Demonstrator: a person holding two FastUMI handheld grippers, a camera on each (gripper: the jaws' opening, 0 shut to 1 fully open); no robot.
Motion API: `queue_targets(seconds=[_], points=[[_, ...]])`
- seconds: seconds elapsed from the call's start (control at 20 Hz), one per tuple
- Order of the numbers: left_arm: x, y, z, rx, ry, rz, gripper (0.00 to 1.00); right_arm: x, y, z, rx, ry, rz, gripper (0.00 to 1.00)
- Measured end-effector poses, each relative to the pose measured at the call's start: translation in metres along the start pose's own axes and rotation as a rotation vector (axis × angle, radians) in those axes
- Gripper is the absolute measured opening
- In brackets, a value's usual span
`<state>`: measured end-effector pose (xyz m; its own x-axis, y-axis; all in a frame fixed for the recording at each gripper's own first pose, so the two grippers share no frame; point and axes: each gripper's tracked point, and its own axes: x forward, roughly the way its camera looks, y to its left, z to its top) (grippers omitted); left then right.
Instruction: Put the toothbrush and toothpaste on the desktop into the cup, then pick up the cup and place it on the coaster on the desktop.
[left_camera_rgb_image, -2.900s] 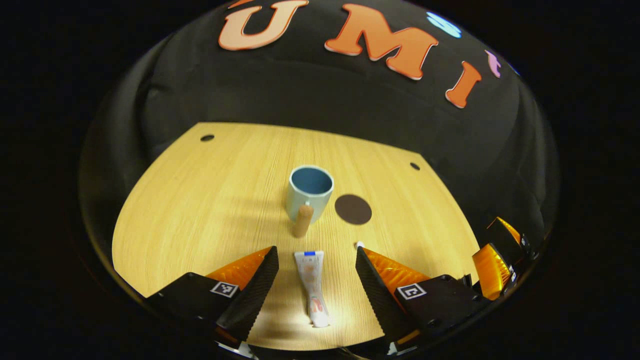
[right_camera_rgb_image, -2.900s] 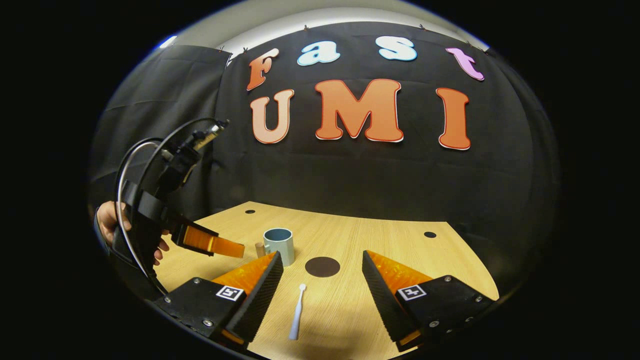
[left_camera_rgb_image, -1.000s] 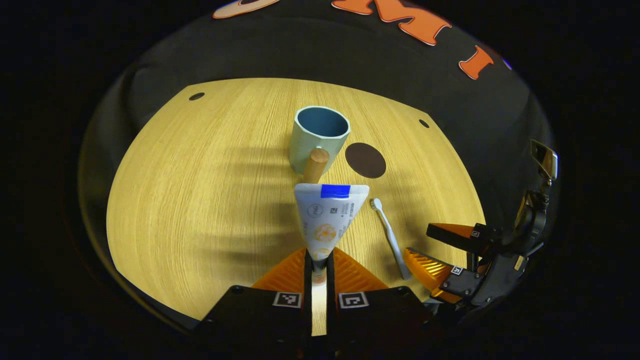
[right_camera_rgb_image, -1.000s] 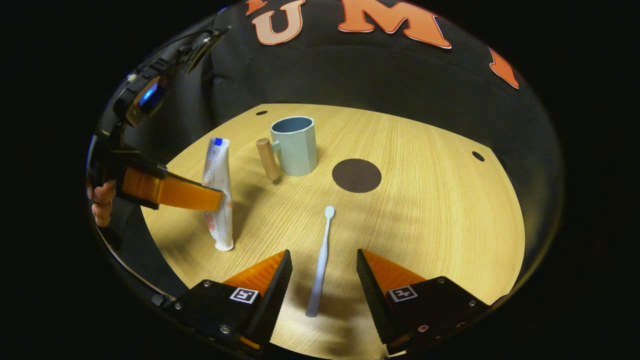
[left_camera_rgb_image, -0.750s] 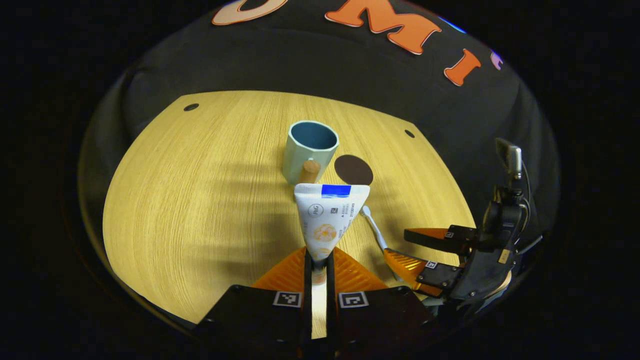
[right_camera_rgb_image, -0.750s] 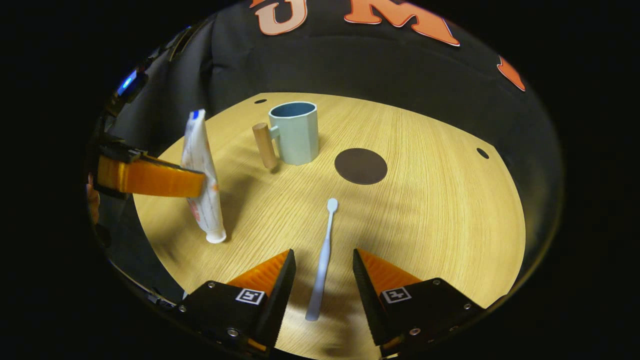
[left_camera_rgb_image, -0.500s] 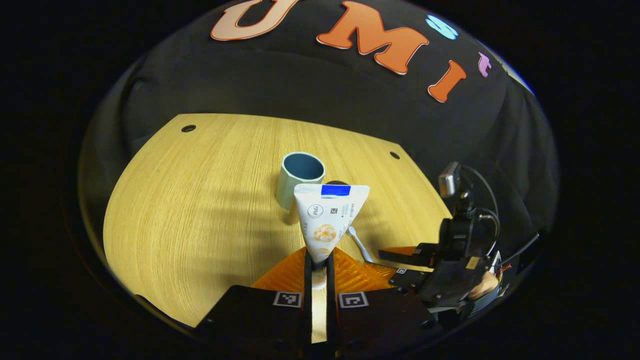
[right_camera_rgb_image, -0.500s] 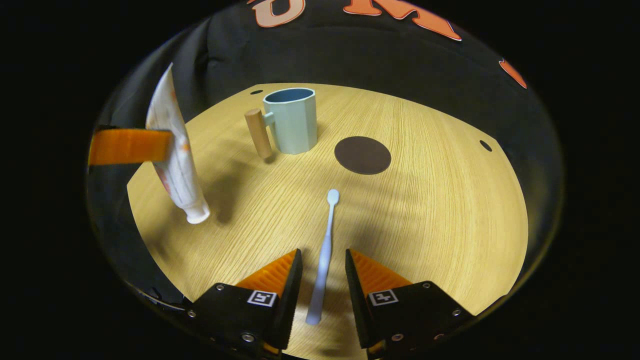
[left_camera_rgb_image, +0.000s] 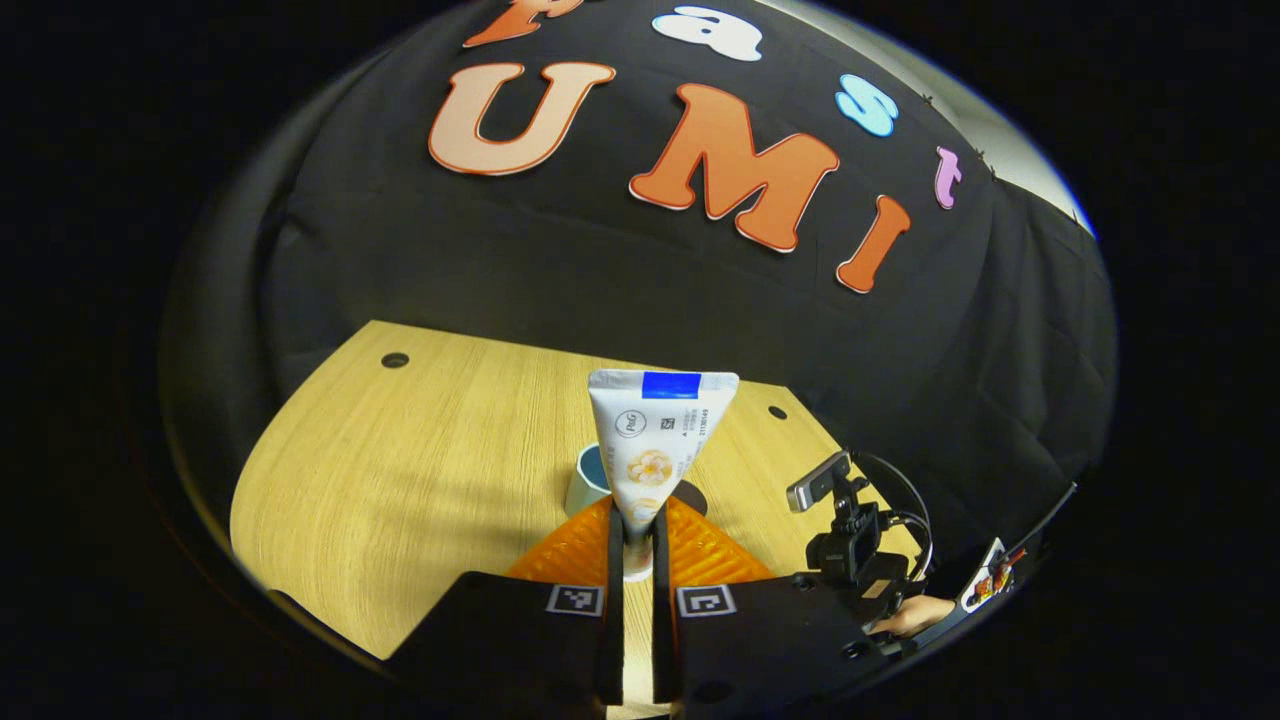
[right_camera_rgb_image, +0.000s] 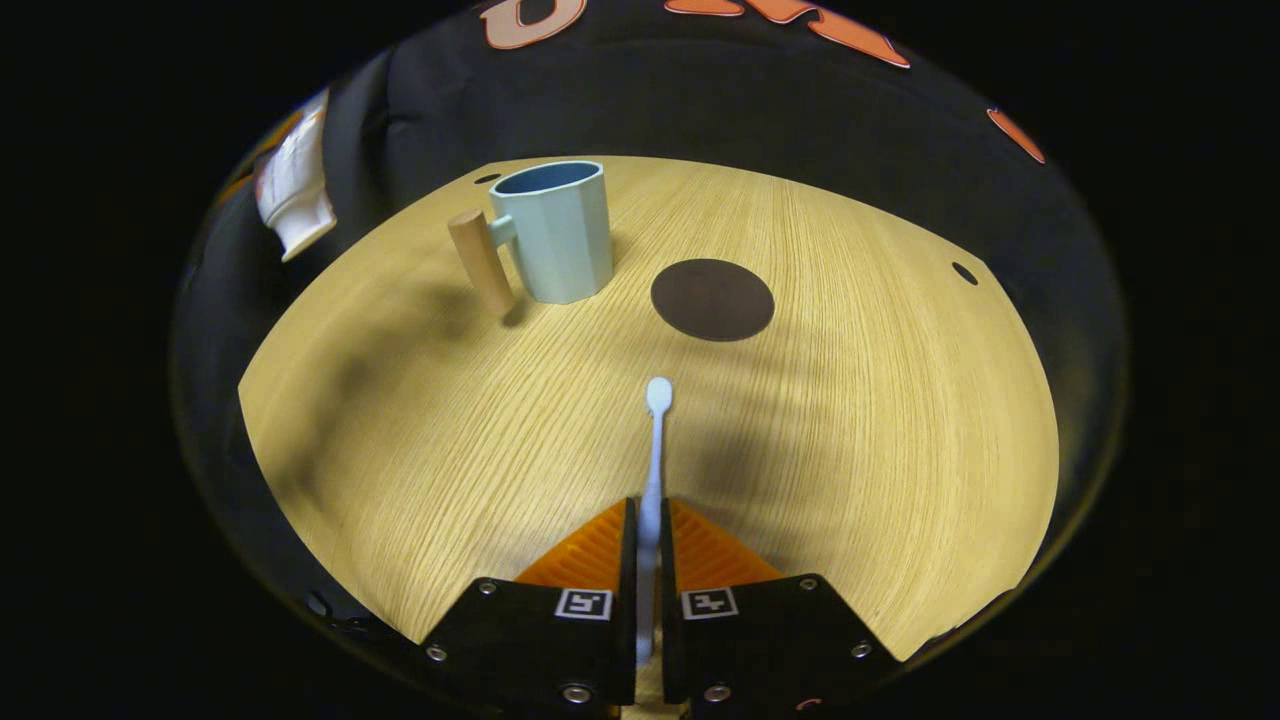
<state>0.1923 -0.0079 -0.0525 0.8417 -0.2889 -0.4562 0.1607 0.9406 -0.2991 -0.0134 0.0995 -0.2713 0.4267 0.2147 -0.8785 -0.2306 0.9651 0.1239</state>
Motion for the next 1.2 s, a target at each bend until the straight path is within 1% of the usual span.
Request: queue_targets(seconds=[0.15, 0.25, 0.35, 0.5, 0.6, 0.7, 0.8, 0.95, 1.05, 1.2], points=[[0.014, 0.001, 0.033, 0.049, -0.106, 0.002, 0.12, -0.001, -0.002, 0.003, 0.002, -0.044, -0.003, 0.06], [0.028, 0.007, 0.044, 0.057, -0.153, -0.010, 0.12, -0.002, 0.002, 0.003, 0.030, -0.067, 0.028, 0.05], [0.044, 0.012, 0.044, 0.044, -0.162, -0.034, 0.12, 0.001, 0.002, 0.007, 0.039, -0.107, 0.028, 0.05], [0.066, 0.019, 0.043, 0.038, -0.178, -0.044, 0.12, -0.003, 0.001, 0.013, 0.067, -0.157, 0.035, 0.05], [0.072, 0.012, 0.043, 0.028, -0.175, -0.053, 0.12, -0.009, 0.001, 0.024, 0.092, -0.205, 0.046, 0.05], [0.076, 0.016, 0.042, 0.035, -0.180, -0.043, 0.12, -0.017, 0.004, 0.036, 0.115, -0.264, 0.070, 0.05], [0.088, 0.019, 0.039, 0.047, -0.191, -0.036, 0.12, -0.027, 0.013, 0.045, 0.136, -0.304, 0.129, 0.05], [0.107, 0.025, 0.029, 0.054, -0.187, -0.027, 0.12, -0.042, 0.009, 0.059, 0.134, -0.372, 0.129, 0.05], [0.118, 0.027, 0.022, 0.054, -0.180, -0.025, 0.12, -0.050, 0.011, 0.071, 0.156, -0.416, 0.152, 0.05], [0.136, 0.030, 0.008, 0.060, -0.147, -0.021, 0.12, -0.066, 0.010, 0.093, 0.171, -0.492, 0.162, 0.05]])
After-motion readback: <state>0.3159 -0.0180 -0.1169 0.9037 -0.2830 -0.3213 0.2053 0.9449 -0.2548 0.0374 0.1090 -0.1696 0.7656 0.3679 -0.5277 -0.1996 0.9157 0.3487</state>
